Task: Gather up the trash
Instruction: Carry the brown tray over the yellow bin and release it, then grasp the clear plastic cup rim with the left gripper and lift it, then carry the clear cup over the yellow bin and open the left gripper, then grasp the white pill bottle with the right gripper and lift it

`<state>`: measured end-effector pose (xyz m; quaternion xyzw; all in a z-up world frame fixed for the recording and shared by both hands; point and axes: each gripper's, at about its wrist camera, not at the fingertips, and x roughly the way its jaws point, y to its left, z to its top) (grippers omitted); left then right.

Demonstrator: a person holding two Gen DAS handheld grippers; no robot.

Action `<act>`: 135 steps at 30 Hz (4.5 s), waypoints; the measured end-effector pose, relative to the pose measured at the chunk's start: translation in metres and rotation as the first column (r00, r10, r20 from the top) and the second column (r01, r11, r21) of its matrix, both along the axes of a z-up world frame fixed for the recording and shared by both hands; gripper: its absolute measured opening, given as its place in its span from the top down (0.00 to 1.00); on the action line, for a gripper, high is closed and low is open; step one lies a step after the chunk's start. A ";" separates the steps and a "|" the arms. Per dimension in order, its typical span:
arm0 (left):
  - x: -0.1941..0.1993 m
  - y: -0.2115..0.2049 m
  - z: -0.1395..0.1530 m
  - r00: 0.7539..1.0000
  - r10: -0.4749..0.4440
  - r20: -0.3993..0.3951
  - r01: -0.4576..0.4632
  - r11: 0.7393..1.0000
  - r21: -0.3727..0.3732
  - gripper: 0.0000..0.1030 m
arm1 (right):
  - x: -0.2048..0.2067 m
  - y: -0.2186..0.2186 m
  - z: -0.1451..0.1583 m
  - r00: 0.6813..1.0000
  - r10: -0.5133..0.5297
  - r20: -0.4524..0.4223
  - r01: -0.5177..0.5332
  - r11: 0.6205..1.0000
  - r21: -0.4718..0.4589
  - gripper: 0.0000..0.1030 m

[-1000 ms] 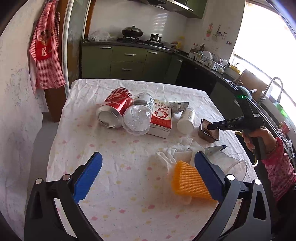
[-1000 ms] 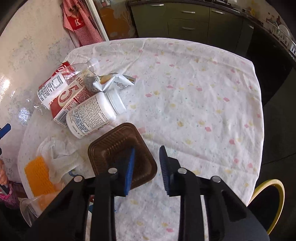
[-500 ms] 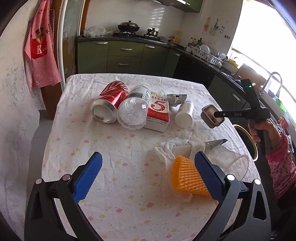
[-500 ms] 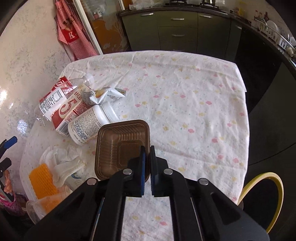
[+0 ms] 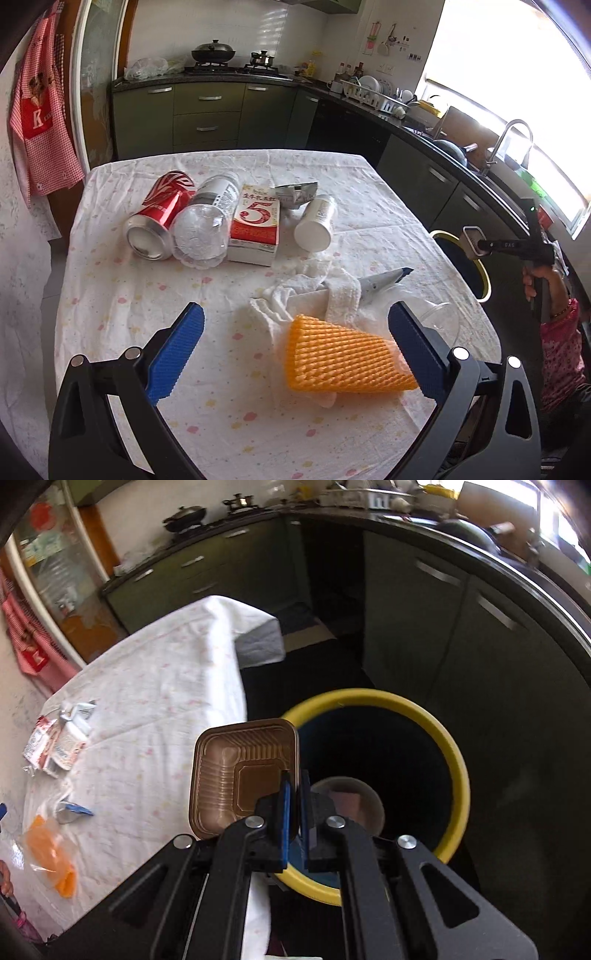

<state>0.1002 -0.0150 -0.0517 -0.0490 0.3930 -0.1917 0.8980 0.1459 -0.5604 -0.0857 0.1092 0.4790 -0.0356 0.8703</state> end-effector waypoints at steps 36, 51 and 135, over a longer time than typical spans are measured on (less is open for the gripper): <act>-0.031 -0.102 -0.005 0.955 -0.289 0.067 0.268 0.938 0.221 0.05 | -0.072 0.018 -0.028 0.997 -0.029 0.068 0.016 0.983 0.181 0.63; -0.007 -0.113 -0.044 0.944 -0.330 -0.006 0.320 0.912 0.255 0.61 | -0.073 0.025 -0.026 0.997 -0.008 0.080 -0.008 0.980 0.199 0.61; 0.074 0.020 0.025 0.937 0.130 0.325 -0.150 0.988 0.039 0.05 | -0.035 0.104 0.001 0.980 0.186 0.077 -0.191 0.979 0.074 0.50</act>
